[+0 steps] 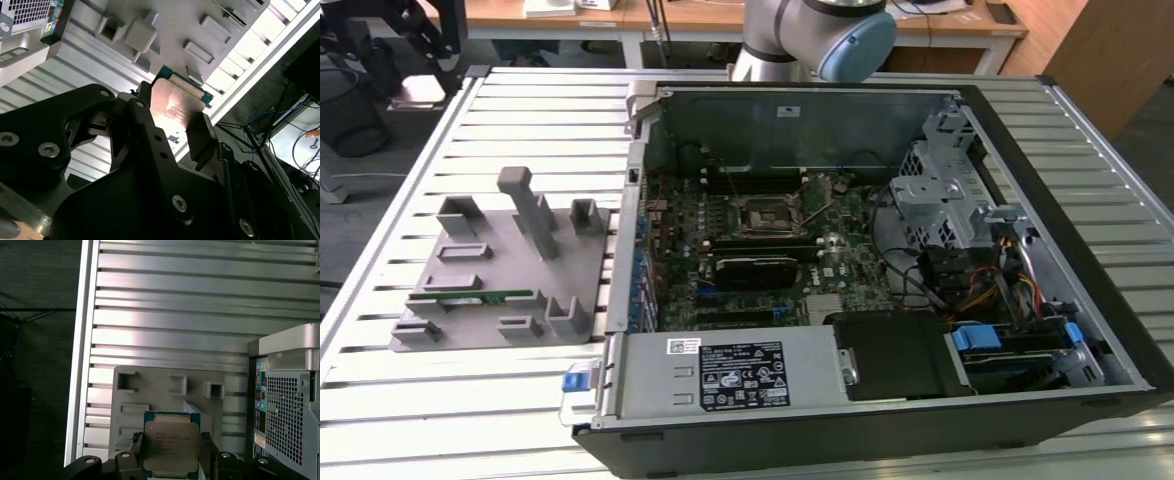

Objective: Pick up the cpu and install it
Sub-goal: 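Pick up the cpu and move it towards the insertion slot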

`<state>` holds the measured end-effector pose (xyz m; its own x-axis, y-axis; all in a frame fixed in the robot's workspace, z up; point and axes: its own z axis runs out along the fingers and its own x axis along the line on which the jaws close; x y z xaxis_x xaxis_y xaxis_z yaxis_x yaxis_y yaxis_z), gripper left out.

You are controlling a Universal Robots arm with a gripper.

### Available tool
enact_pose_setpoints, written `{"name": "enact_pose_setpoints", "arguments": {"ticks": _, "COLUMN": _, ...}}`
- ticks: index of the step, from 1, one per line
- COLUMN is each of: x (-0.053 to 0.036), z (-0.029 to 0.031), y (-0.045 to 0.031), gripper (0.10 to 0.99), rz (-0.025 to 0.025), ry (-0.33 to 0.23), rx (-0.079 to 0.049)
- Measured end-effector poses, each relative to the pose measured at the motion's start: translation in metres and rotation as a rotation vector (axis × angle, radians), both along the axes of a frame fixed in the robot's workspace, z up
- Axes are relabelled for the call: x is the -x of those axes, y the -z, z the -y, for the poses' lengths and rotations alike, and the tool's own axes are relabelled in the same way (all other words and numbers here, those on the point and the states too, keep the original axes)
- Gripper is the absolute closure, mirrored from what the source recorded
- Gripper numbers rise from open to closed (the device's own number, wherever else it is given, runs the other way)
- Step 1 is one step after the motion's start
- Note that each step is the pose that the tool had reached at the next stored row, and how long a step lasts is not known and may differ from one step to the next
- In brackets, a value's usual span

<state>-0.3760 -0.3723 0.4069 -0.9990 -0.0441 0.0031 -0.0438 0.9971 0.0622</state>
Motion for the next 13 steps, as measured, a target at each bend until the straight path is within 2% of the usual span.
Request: {"name": "enact_pose_setpoints", "arguments": {"ticks": 13, "x": -0.0051, "z": -0.0031, "y": -0.0001, "gripper": 0.557, "rz": -0.0001, "ry": 0.0, "rx": 0.0}}
